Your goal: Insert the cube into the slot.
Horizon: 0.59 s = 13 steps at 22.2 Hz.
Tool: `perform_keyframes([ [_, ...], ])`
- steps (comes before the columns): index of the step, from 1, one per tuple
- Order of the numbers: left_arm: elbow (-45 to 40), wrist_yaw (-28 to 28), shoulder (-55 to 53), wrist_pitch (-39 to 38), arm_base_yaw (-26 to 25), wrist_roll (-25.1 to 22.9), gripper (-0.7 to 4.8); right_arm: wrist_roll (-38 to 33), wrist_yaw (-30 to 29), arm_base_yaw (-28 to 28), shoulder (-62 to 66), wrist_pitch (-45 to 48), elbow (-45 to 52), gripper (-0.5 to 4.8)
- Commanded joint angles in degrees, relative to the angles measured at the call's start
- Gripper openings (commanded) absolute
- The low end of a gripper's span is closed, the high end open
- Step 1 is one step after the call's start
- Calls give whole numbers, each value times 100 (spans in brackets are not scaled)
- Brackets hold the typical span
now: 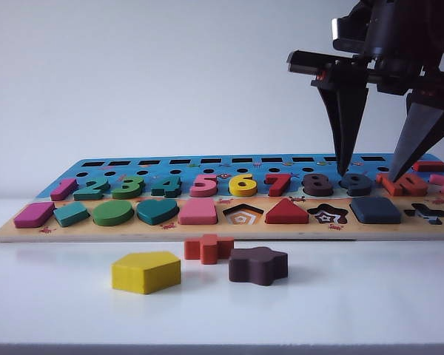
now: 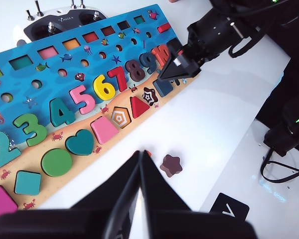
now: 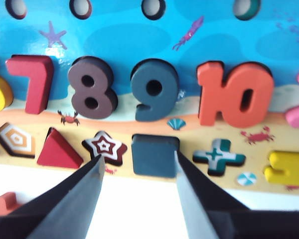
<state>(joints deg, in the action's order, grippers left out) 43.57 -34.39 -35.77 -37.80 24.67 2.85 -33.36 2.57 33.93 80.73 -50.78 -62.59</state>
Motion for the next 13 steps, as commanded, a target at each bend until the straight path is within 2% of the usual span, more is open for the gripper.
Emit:
perform_keyframes([
  [1, 13, -28, -4, 70, 4, -26, 10, -48, 44, 9, -254, -164, -22, 262],
  [9, 13, -28, -4, 70, 4, -26, 10, -256, -20, 81, -1733, -109, -26, 257],
  [13, 13, -28, -4, 70, 4, -26, 10, -144, -116, 85, -2542, 155, -24, 195],
])
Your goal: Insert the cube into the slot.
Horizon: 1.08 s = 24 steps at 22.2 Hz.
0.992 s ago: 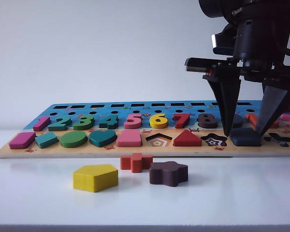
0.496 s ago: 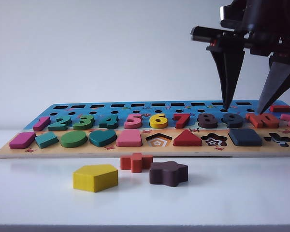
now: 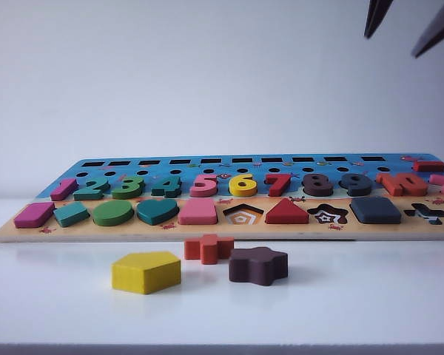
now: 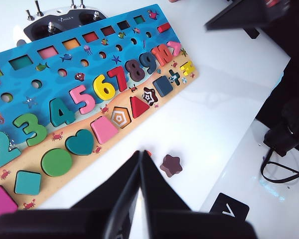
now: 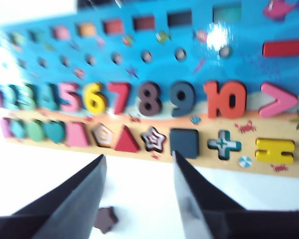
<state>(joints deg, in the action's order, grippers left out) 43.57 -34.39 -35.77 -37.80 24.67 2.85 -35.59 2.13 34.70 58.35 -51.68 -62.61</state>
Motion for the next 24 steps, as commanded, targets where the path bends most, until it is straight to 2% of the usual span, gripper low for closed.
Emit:
perform_keyframes([
  [1, 13, -28, -4, 70, 4, -26, 10, 247, -111, 9, -474, 304, -20, 171],
  [7, 13, -28, 76, 74, 4, -26, 10, 885, -216, 9, -1043, 367, -17, 75],
  [10, 13, -28, 136, 87, 4, -26, 10, 1572, -297, 13, -1200, 411, -4, -5],
  [19, 13, -26, 166, 90, 2, -28, 10, 2802, -455, 42, -1469, 1298, 138, -6],
  [24, 13, -2, 173, 212, -24, -35, 10, 3038, -514, 39, -1722, 1906, 634, -6],
])
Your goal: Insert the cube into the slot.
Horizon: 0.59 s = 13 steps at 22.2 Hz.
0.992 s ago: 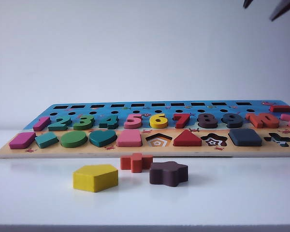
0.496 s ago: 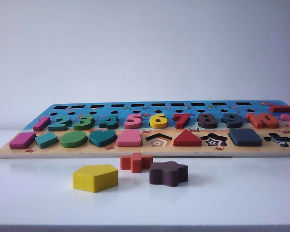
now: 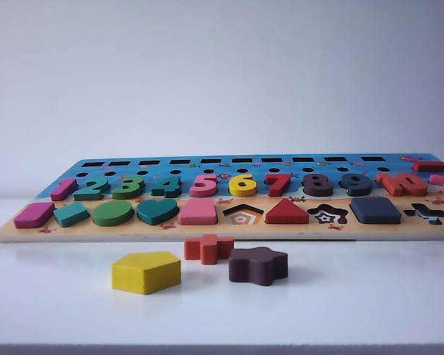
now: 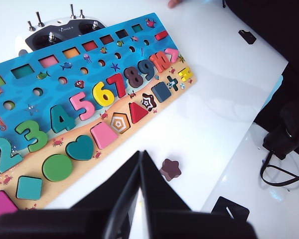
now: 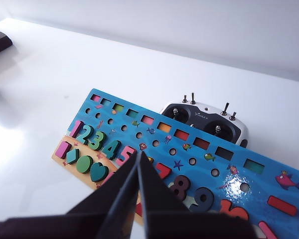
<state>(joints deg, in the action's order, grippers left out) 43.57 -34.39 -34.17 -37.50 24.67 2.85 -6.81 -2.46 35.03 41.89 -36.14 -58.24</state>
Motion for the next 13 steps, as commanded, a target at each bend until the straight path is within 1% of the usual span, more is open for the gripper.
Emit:
perform_keyframes([
  [1, 13, -4, 35, 247, -79, -48, 10, 179, -55, 7, -144, 428, 337, -6],
  [4, 13, -7, 77, 481, -343, -48, 10, 190, -50, 4, -286, 487, 654, -6],
  [6, 11, -4, 133, 706, -623, -48, 10, 186, -50, 4, -393, 601, 911, -6],
  [10, 13, 0, 223, 1169, -1145, -48, 10, -61, -55, -59, -761, 1145, 1635, -6],
  [11, 13, 111, 315, 1311, -1399, -85, 10, -431, -61, -238, -1014, 1357, 2057, -6],
  [12, 11, 369, 396, 1375, -1602, -175, 10, -815, -131, -503, -1241, 1421, 2380, -6],
  [13, 9, 549, 437, 1379, -1696, -232, 10, -977, -280, -695, -1360, 1427, 2546, -6],
])
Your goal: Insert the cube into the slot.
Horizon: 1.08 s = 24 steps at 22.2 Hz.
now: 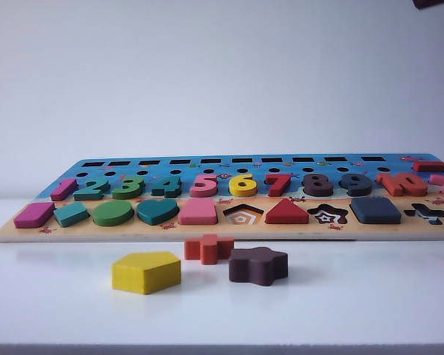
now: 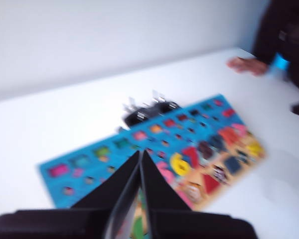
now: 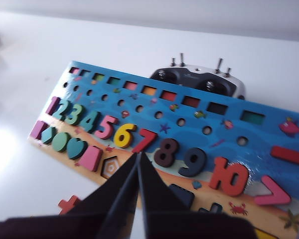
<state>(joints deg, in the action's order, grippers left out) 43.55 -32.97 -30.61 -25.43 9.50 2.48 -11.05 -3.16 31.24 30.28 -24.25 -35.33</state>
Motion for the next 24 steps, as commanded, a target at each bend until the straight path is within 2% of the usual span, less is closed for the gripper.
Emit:
perform_keyframes([
  [1, 0, 566, 107, 188, -245, -260, 10, -686, -341, -505, -308, 238, 385, -6],
  [2, -20, 778, 153, 205, -310, -328, 10, -833, -518, -789, -452, 238, 544, -6],
  [3, -122, 1263, 223, 365, -389, -363, 10, -890, -870, -1305, -697, 243, 774, -6],
  [6, -503, 2341, 452, 872, -457, -354, 10, -999, -1292, -2118, -1067, 245, 1058, -6],
  [8, -887, 3038, 699, 1283, -483, -352, 10, -994, -1329, -2391, -1322, 295, 1226, -6],
  [11, -1547, 3720, 1154, 1788, -483, -356, 10, -931, -1344, -2481, -1615, 557, 1528, -6],
  [14, -2218, 4048, 1657, 1961, -483, -350, 10, -929, -1360, -2553, -1849, 688, 1875, -6],
  [18, -3088, 4052, 2365, 1956, -483, -361, 10, -927, -1333, -2837, -2131, 756, 2284, -6],
  [24, -3991, 4061, 3062, 2004, -483, -752, 10, -927, -1305, -3152, -2490, 988, 2693, -8],
])
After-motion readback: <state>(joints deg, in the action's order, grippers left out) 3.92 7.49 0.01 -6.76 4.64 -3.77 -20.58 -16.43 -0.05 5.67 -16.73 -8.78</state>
